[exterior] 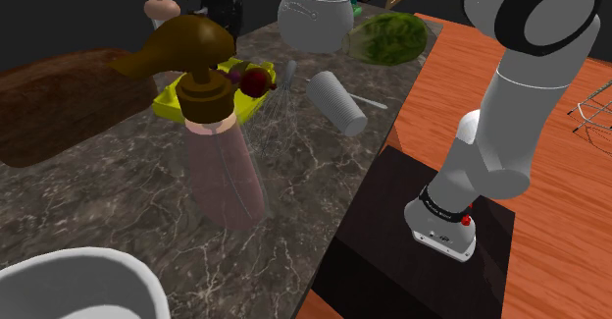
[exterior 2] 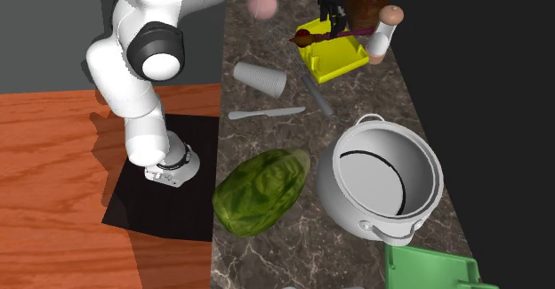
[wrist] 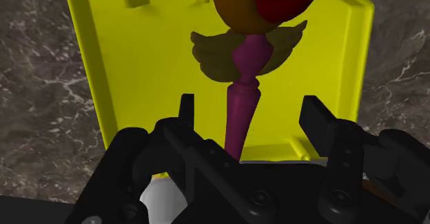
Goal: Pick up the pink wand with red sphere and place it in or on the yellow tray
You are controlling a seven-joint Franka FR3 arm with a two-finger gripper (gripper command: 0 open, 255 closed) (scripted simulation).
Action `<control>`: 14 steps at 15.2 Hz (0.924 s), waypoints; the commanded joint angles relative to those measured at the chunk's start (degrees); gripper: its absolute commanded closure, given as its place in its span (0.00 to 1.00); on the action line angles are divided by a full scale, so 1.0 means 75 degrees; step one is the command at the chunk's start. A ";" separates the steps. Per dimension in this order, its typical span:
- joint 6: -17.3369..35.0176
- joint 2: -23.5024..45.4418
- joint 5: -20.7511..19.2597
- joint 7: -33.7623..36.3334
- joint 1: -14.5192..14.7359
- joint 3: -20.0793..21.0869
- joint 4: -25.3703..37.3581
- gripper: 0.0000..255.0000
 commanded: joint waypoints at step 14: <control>-0.1196 0.0435 -0.0083 0.0048 0.0060 0.0011 0.1627 0.00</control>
